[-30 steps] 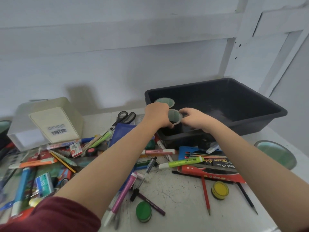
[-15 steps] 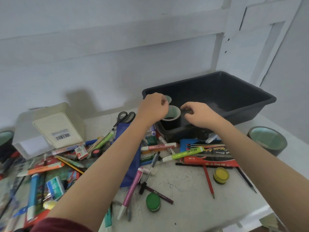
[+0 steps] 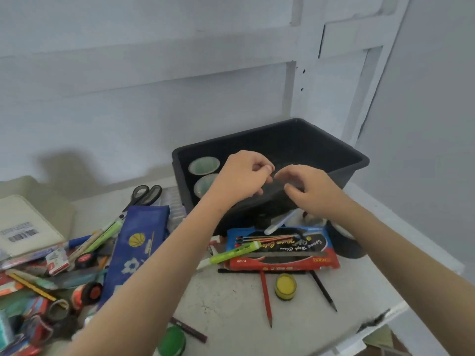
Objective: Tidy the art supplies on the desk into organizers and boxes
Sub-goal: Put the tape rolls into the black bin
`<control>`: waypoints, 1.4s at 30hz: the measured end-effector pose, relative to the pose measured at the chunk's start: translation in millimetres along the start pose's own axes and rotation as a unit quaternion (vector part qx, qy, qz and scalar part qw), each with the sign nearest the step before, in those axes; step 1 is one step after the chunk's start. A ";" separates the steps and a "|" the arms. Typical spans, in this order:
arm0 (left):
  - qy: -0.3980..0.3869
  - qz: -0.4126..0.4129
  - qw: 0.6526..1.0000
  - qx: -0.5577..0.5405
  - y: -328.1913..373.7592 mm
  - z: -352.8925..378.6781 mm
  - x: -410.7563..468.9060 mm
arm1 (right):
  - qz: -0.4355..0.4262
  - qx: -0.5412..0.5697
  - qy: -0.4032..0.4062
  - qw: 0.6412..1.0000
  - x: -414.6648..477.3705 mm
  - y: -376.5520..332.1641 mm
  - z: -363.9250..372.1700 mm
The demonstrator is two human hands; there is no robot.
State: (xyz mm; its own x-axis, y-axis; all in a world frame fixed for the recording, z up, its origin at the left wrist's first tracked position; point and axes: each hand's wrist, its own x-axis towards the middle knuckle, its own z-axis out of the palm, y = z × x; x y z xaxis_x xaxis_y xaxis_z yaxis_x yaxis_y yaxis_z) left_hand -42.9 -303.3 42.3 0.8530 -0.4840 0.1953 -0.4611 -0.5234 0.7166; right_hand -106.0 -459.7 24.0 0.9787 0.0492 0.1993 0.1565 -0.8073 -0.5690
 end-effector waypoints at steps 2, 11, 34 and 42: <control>-0.037 0.002 0.999 -0.022 11.7 17.3 1.7 | -0.003 -0.014 -0.002 1.000 -5.2 13.9 -16.9; -0.241 -0.070 0.967 0.048 41.0 109.9 4.9 | 0.097 -0.245 -0.158 0.952 -29.1 95.1 -48.4; 0.169 -0.166 0.964 0.123 17.1 -11.0 86.7 | 0.019 -0.027 -0.141 0.989 131.2 29.1 -56.3; 0.193 -0.250 0.938 0.142 -38.6 11.4 104.9 | 0.184 0.139 -0.197 0.953 158.8 27.8 14.2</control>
State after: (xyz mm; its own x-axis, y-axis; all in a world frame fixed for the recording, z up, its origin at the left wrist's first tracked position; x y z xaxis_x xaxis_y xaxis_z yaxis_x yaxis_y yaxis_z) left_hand 61.6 -341.8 27.4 0.9796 0.1340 0.1500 0.0210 -0.8096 0.5866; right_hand 55.6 -466.0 28.5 0.9395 0.0529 -0.3384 -0.2321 -0.6281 -0.7427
